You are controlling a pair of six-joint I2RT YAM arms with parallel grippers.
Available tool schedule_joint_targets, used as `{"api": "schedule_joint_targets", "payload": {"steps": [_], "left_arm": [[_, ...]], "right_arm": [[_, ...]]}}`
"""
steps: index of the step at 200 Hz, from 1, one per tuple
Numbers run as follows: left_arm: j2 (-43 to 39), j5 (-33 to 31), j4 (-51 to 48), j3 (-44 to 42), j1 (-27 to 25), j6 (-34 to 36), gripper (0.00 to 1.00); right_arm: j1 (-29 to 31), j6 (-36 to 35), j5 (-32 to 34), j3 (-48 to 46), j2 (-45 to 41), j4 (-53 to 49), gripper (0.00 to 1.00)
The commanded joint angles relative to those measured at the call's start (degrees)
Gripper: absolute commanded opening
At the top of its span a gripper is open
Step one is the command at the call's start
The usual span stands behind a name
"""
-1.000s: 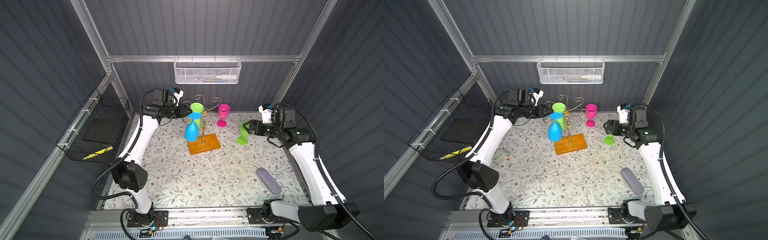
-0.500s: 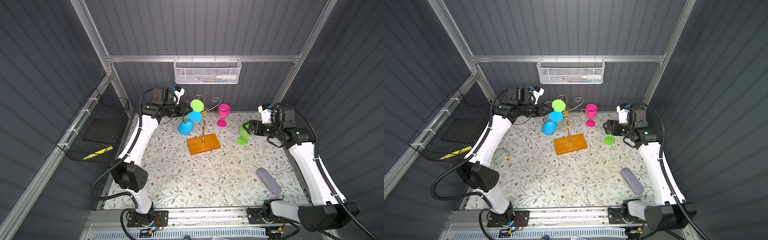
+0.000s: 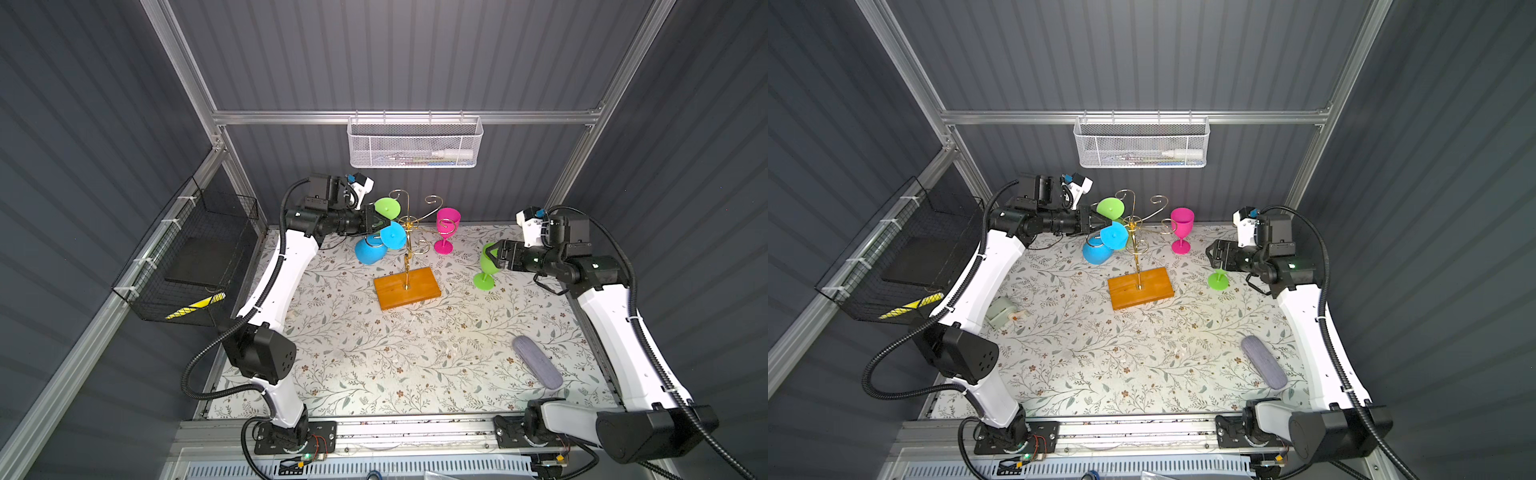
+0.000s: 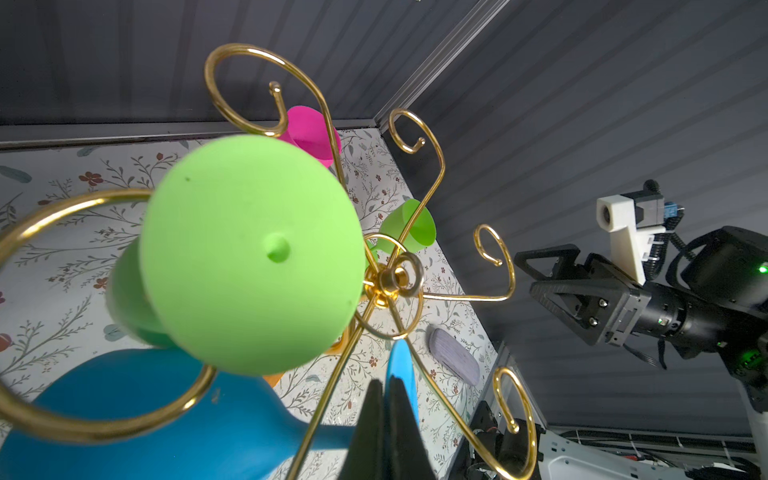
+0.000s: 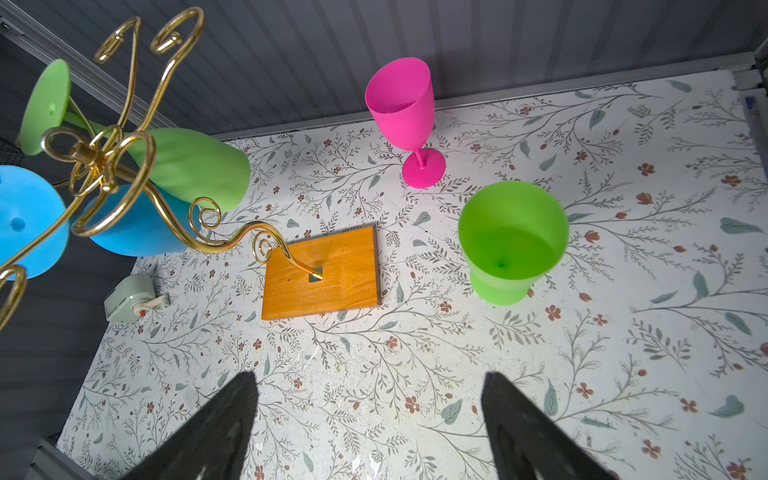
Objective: Take the wine glass off the wine glass rack
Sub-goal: 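Grasp the blue glass foot with the left gripper and lift it off the hook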
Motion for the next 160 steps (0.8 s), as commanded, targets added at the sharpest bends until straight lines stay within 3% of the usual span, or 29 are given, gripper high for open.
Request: {"api": "schedule_joint_targets", "payload": {"steps": [1,160], "left_arm": [[0.2,2.4,-0.6,1.9,0.2,-0.7,0.00],[-1.9,11.1,2.7,-0.4,0.7,-4.1,0.00]], "right_arm": [[0.3,-0.4,-0.7,-0.4,0.1,0.3,0.87],[0.4,-0.2,-0.7,-0.8,-0.7,0.2,0.87]]}}
